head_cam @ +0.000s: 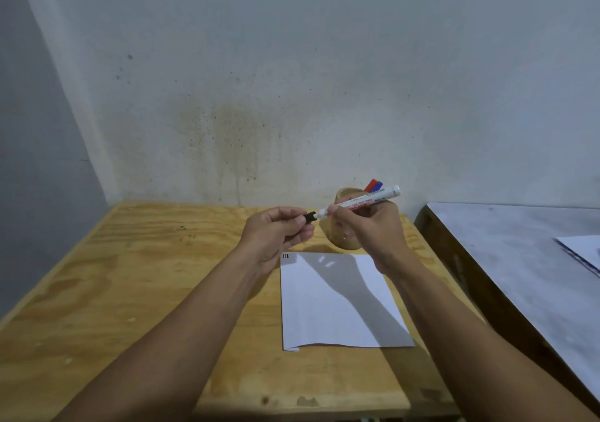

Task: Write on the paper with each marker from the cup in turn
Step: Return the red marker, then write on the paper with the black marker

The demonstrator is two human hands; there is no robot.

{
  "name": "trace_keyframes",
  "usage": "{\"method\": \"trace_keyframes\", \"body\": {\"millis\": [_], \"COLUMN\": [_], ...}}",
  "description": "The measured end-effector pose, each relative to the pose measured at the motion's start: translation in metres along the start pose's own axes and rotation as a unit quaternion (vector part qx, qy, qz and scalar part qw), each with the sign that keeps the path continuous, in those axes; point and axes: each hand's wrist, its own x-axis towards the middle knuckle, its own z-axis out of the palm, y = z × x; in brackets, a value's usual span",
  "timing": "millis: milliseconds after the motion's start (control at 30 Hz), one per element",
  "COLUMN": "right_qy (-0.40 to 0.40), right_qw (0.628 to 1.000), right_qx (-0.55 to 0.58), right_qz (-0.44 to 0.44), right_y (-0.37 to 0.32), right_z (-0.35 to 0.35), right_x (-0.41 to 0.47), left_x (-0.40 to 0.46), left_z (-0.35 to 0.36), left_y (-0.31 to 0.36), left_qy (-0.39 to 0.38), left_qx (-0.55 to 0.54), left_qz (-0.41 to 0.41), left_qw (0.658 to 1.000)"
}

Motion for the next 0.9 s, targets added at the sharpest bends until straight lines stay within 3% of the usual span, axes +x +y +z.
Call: {"method": "trace_keyframes", "body": {"millis": [500, 600, 700, 800, 900], "right_qy": [-0.023, -0.002, 0.023, 0.003, -0.015], "right_qw": [0.989, 0.990, 0.971, 0.905, 0.832], "right_qx": [-0.143, -0.135, -0.237, -0.420, -0.553], "right_qz": [0.021, 0.033, 0.033, 0.070, 0.041], "right_y": [-0.002, -0.006, -0.023, -0.044, -0.059], "right_z": [-0.021, -0.035, -0.057, -0.077, -0.087], "right_x": [0.009, 0.025, 0.051, 0.071, 0.088], "left_x": [0.000, 0.008, 0.014, 0.025, 0.032], "left_z": [0.037, 0.053, 0.063, 0.061, 0.059], "left_y": [-0.005, -0.012, -0.013, -0.016, -0.018], "left_qy": [-0.004, 0.016, 0.038, -0.007, -0.059], "left_qx": [-0.003, 0.129, 0.322, 0.477, 0.590], "left_qz": [0.017, 0.079, 0.169, 0.244, 0.260], "left_qw": [1.000, 0.988, 0.931, 0.844, 0.762]}}
